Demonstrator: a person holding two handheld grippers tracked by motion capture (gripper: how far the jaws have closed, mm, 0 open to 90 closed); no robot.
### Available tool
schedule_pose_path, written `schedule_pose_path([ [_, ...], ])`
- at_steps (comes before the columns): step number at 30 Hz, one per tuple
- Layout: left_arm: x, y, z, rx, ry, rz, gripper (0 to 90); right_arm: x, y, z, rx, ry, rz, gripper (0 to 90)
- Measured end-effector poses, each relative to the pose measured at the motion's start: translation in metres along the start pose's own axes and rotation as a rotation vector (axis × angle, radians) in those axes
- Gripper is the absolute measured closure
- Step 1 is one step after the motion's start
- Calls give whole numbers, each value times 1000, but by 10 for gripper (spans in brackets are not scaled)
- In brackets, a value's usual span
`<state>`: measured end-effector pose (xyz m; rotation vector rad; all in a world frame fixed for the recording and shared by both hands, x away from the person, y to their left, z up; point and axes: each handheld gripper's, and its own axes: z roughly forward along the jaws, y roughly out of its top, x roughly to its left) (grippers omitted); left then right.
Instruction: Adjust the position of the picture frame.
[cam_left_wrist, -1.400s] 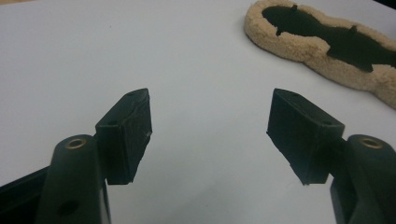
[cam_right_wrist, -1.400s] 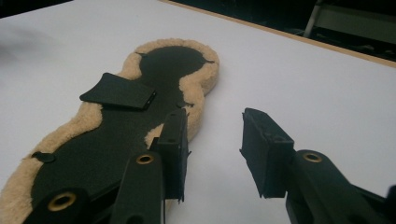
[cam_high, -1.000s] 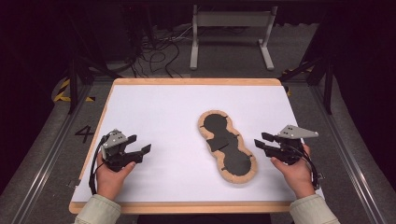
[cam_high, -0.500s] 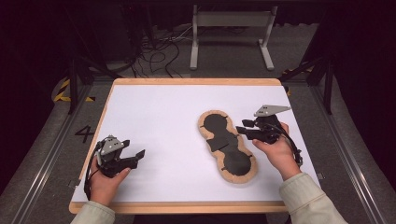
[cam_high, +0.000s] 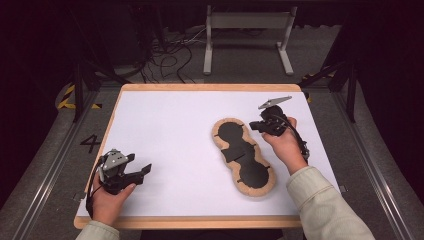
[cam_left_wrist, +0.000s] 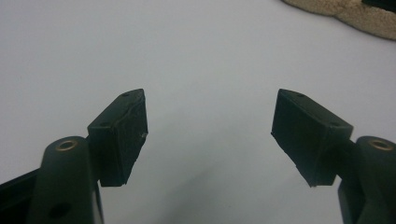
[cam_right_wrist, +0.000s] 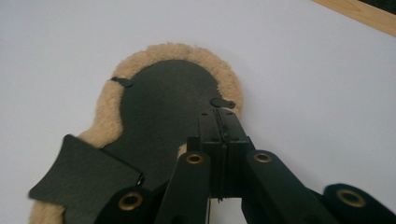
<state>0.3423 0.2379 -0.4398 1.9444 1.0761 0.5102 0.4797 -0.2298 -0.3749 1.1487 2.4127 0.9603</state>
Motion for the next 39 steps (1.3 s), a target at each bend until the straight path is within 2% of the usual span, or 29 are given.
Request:
schedule_pose_path([
  [11, 5, -6, -6, -7, 10, -22, 276, -18, 6, 33, 63, -48, 41, 900],
  [14, 6, -6, -7, -16, 3, -41, 275, -23, 6, 42, 85, -57, 53, 900],
  [18, 5, -5, -4, -2, -3, -36, 277, -25, 3, 53, 120, -71, 56, 900],
  [21, 4, -5, -3, -2, -3, -24, 278, -24, 1, 61, 152, -83, 57, 900],
  [24, 2, -5, -3, 4, -2, -13, 279, -23, 0, 66, 161, -86, 73, 899],
  [27, 3, -5, -3, 6, -2, -13, 278, -20, 1, 71, 178, -94, 62, 900],
  [35, 3, -5, -2, 9, -4, -9, 278, -11, 5, 76, 171, -82, 44, 900],
  [39, 2, -5, -2, 5, -6, -17, 278, 3, 12, 84, 160, -66, 20, 900],
])
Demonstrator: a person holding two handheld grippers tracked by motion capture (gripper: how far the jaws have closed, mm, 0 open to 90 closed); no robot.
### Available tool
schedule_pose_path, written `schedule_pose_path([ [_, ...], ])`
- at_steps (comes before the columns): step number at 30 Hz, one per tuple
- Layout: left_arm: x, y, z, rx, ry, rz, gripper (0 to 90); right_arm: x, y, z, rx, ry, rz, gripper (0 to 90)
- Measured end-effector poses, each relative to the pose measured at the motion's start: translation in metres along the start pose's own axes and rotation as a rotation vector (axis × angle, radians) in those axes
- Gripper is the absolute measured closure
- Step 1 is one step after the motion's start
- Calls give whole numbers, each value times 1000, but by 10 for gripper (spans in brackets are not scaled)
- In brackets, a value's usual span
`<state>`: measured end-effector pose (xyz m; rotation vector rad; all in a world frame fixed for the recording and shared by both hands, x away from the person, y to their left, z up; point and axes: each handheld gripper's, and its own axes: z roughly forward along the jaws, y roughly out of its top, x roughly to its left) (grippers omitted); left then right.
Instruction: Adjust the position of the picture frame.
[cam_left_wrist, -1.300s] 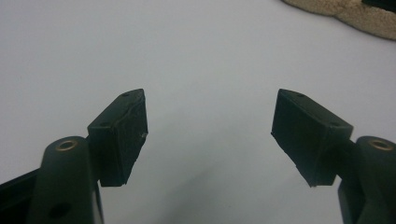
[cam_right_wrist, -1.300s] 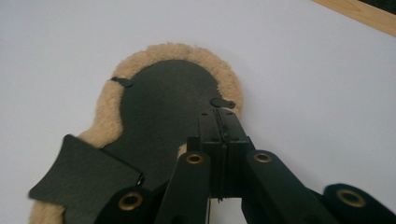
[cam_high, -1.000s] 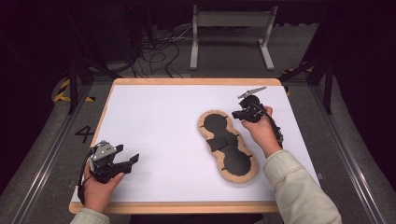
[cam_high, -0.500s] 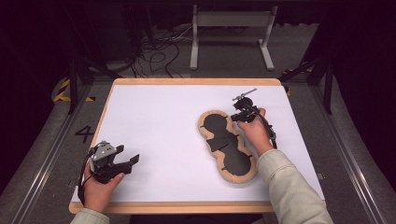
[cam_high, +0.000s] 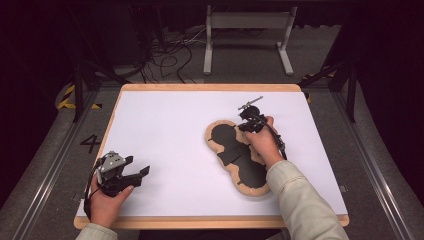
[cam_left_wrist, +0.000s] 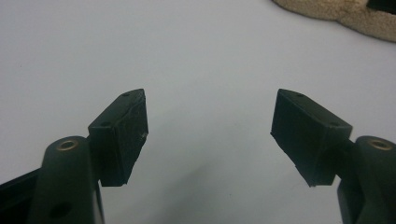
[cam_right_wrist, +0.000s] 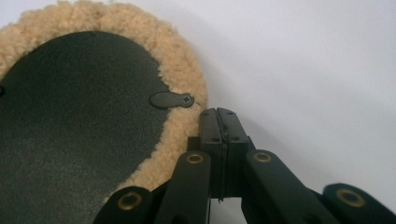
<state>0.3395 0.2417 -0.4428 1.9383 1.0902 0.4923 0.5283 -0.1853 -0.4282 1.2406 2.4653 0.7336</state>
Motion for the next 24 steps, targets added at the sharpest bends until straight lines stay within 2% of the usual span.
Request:
schedule_pose_path([
  [6, 1, 0, 0, 2, -5, 0, 279, 28, 15, 10, -1, 22, -58, 900],
  [7, 1, 0, 0, 2, -5, 0, 279, 28, 15, 10, -1, 22, -58, 900],
  [8, 1, 1, 0, 3, -5, 2, 279, 40, 19, 13, -3, 38, -76, 900],
  [12, 2, 1, -1, -6, -1, 0, 279, 63, 24, 18, -13, 64, -125, 900],
  [14, 2, 1, 0, -3, -1, -2, 279, 74, 27, 20, -16, 92, -151, 900],
  [15, 2, 1, 0, -3, -1, -2, 279, 74, 27, 20, -16, 92, -151, 900],
  [16, 2, 2, 1, -1, 0, 4, 279, 87, 29, 21, -16, 126, -188, 900],
  [18, 1, 2, 1, 1, -3, 4, 278, 96, 29, 22, -20, 155, -217, 900],
  [20, 0, 3, 2, 6, -6, 15, 279, 100, 29, 22, -27, 173, -229, 900],
  [21, 0, 3, 2, 6, -6, 15, 279, 101, 28, 21, -33, 164, -237, 894],
  [22, 0, 4, 3, 3, -8, 12, 279, 101, 28, 21, -33, 164, -237, 894],
  [24, 0, 5, 4, 2, -10, 15, 278, 98, 28, 17, -67, 162, -220, 861],
])
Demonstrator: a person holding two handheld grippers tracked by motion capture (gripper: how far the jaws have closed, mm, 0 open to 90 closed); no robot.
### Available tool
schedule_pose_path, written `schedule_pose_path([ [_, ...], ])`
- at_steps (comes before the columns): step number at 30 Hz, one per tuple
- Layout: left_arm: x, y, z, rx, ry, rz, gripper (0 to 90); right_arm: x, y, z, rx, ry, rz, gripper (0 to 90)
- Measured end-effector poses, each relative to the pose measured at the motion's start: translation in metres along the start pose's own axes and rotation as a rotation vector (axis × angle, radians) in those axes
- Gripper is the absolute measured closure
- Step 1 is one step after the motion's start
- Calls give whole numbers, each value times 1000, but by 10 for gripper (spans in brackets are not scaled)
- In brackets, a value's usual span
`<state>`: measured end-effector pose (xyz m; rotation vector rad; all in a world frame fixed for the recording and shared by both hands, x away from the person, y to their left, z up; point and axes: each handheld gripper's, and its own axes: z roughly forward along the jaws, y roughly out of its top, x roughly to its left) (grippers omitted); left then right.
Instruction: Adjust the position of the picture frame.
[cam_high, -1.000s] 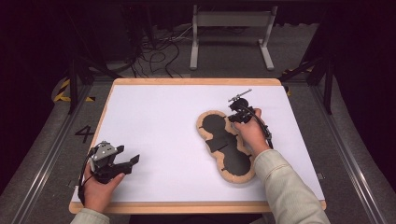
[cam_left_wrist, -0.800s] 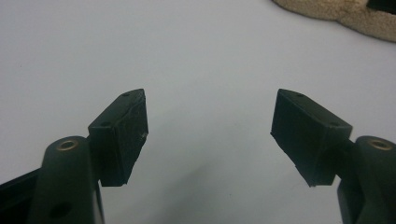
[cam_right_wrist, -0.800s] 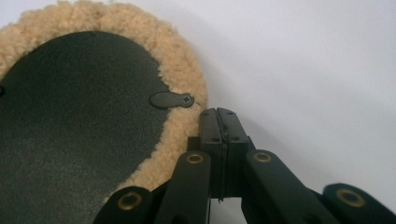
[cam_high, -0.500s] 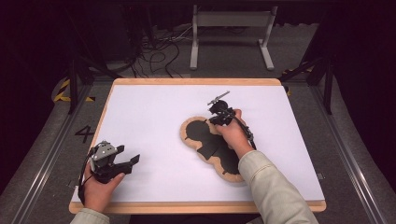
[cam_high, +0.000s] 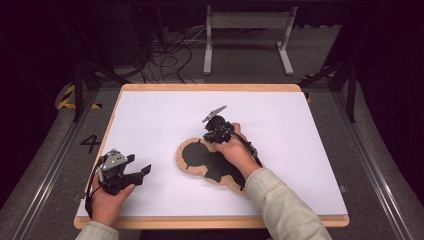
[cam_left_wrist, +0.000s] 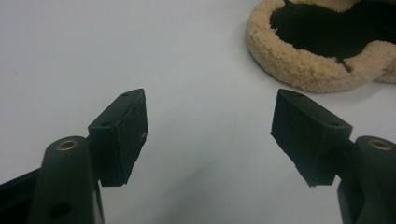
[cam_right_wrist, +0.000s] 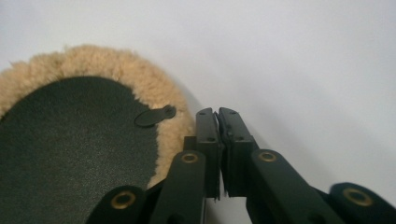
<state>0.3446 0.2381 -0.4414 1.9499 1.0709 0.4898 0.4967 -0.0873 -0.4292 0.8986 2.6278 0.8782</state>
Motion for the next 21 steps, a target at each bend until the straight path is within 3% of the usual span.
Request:
schedule_pose_path([
  [3, 1, 2, 3, -1, -4, 2, 278, -4, -1, -15, -46, -14, 12, 865],
  [10, -2, 8, 10, 1, -17, 9, 277, -4, -14, -61, -152, 16, 29, 846],
  [14, -7, 15, 20, 4, -31, 31, 277, -3, -29, -87, -187, 15, 19, 831],
  [16, -8, 18, 23, 8, -40, 47, 275, -3, -33, -92, -193, 13, 13, 829],
  [19, -12, 22, 30, -3, -48, 82, 275, -6, -49, -113, -204, 0, 24, 825],
  [21, -14, 25, 34, 3, -55, 82, 284, -8, -60, -125, -233, -11, 36, 814],
])
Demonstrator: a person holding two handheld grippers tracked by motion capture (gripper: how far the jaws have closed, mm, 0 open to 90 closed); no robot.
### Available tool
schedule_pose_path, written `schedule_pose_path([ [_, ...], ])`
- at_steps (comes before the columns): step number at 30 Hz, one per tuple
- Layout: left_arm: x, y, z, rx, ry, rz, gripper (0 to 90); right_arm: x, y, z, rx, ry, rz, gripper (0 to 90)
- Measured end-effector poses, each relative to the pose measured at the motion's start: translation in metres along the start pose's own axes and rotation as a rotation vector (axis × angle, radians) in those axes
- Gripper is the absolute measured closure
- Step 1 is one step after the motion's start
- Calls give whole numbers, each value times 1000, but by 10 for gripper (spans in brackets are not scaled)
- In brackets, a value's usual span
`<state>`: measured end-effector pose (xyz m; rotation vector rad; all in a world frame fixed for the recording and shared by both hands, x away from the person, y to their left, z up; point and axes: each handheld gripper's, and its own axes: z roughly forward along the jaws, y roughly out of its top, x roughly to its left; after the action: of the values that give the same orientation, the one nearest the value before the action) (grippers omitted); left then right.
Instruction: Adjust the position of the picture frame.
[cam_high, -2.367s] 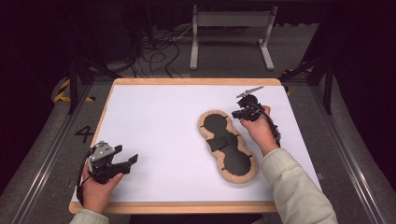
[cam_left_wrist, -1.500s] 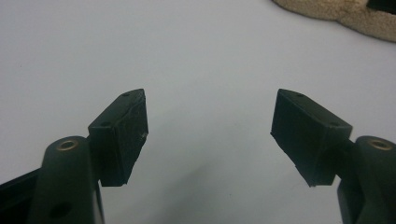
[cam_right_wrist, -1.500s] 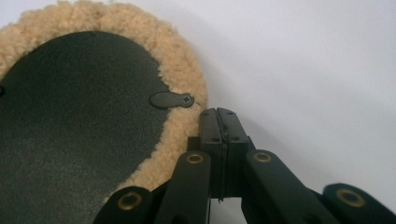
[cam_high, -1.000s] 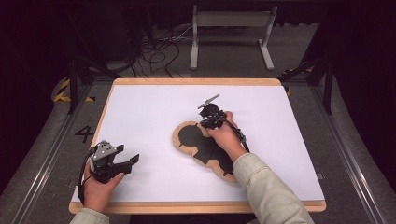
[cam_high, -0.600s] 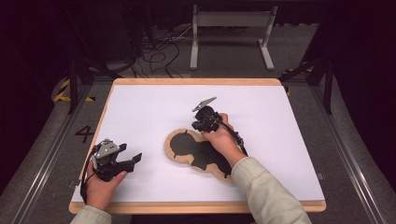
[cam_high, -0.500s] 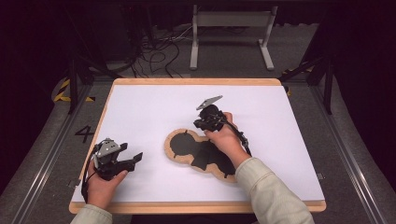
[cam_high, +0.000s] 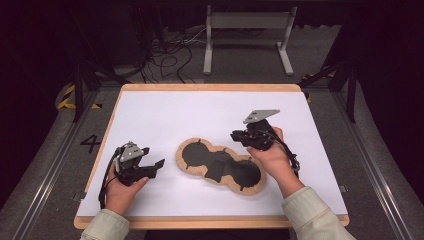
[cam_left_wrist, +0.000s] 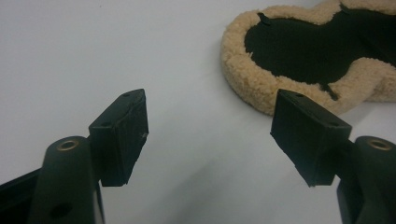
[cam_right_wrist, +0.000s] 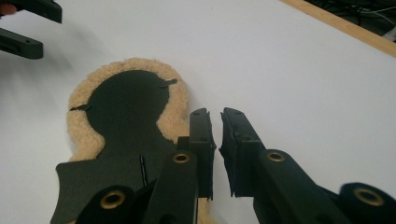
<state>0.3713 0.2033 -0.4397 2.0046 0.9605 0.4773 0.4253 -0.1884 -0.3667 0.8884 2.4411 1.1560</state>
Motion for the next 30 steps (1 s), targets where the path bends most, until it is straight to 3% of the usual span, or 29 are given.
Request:
schedule_pose_path([
  [4, 0, 5, 5, -1, -14, 7, 283, -1, -13, -18, -21, -18, 20, 790],
  [9, -1, 7, 10, 6, -28, -2, 283, 0, -27, -39, -104, 1, 50, 791],
  [15, -1, 7, 10, 10, -32, -10, 283, -4, -36, -54, -96, -13, 56, 797],
  [18, 0, 7, 9, 8, -32, -5, 283, -3, -38, -58, -78, -7, 47, 821],
  [25, -1, 7, 9, 7, -35, -9, 281, 14, -34, -60, 12, 81, -31, 899],
  [28, 0, 8, 10, 8, -39, -5, 281, 26, -34, -59, 102, 102, -65, 900],
  [30, 0, 8, 11, 9, -39, -5, 281, 30, -35, -58, 130, 108, -68, 900],
])
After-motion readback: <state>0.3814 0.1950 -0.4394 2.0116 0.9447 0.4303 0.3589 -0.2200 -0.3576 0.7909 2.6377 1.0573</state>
